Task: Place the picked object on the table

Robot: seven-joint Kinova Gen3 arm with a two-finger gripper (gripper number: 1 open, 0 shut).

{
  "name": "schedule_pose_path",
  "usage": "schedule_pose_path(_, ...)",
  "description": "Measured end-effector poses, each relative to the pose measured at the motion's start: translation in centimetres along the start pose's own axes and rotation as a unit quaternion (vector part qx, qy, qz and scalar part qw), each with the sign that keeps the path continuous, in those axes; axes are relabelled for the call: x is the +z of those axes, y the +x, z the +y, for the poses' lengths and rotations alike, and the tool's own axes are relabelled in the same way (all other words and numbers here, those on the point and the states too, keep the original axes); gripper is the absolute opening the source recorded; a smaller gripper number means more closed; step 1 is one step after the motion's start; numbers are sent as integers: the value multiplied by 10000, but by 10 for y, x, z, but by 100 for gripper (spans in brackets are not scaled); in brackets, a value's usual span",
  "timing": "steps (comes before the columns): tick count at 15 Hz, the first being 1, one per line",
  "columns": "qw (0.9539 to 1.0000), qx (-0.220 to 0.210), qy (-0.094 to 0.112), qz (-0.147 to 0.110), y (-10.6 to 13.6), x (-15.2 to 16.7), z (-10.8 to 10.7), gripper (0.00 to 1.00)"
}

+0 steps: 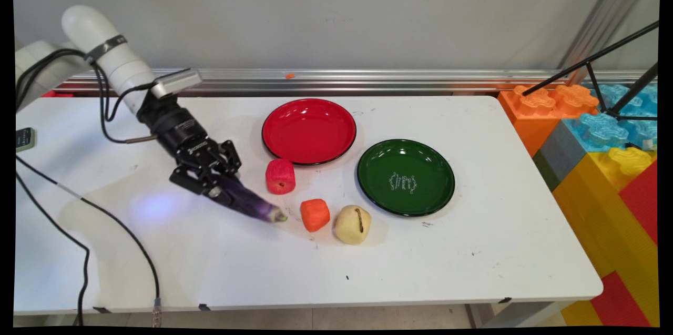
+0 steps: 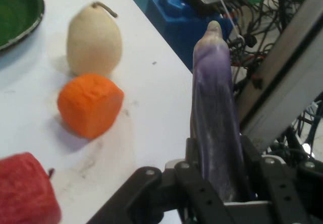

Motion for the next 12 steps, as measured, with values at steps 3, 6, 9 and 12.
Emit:
schedule_pose_path(3,10000,7,-58,-26,-11,5,5,0)
schedule_pose_path(6,10000,13,-76,-27,-18,14,5,0)
schedule_pose_path(9,10000,7,-58,-13,-21,23,2,0)
schedule_pose_path(12,10000,19,-15,22,-22,36,-5,0)
